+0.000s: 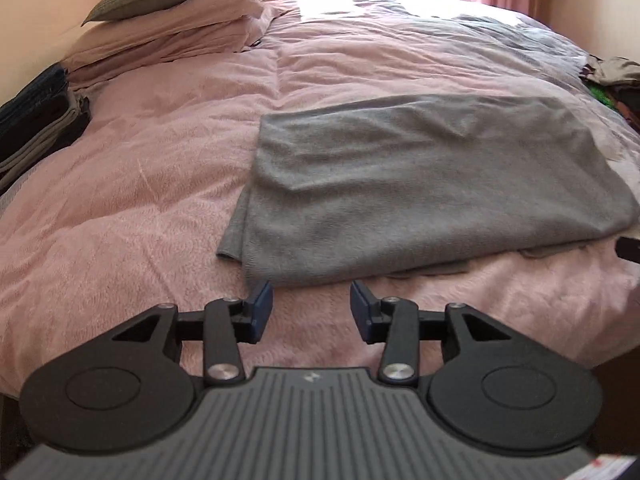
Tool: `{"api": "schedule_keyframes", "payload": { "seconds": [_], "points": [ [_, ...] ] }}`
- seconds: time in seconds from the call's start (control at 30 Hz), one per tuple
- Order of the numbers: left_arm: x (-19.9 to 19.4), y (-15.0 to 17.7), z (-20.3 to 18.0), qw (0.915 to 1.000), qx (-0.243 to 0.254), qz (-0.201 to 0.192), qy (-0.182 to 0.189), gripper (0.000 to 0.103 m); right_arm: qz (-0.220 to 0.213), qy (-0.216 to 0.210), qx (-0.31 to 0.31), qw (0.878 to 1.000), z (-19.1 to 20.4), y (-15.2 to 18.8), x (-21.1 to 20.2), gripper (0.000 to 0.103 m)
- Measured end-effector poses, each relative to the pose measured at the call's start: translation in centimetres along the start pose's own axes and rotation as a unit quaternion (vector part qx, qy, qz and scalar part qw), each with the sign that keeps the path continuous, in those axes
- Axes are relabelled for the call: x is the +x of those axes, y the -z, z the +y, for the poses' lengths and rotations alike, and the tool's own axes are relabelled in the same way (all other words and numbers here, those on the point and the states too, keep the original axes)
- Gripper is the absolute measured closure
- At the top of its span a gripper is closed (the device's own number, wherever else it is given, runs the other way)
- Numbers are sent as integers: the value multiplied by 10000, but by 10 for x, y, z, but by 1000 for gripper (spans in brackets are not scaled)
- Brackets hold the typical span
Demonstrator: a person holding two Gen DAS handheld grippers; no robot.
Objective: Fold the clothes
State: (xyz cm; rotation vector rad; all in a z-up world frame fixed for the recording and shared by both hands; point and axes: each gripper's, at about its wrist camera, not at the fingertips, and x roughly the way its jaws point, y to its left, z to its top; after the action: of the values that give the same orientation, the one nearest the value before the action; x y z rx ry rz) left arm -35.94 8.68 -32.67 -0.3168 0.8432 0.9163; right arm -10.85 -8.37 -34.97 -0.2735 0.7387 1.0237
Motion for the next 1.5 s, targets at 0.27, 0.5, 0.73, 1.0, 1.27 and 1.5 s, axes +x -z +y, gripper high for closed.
{"api": "schedule_keyframes", "payload": {
  "seconds": [0.27,0.5,0.73,1.0,1.27,1.5],
  "points": [
    [-69,24,-16,9988,26,-460,139,51,-357,35,-316,9989,35,16,-67,49],
    [-89,32,-22,9979,94,-603,219,51,-451,-29,-253,9987,36,28,-85,49],
    [-78,28,-23,9920,247,-1023,703,61,-651,16,6,9979,18,22,-81,49],
    [-17,-28,-40,9857,570,-1133,1106,85,-752,135,64,9971,-13,-13,-31,59],
    [73,-96,-82,9821,993,-1073,1188,86,-684,374,556,9954,-59,-39,25,64],
    [154,-114,-104,9854,1210,-610,1034,89,-694,330,1226,9895,-107,-35,45,64]
  ]
}}
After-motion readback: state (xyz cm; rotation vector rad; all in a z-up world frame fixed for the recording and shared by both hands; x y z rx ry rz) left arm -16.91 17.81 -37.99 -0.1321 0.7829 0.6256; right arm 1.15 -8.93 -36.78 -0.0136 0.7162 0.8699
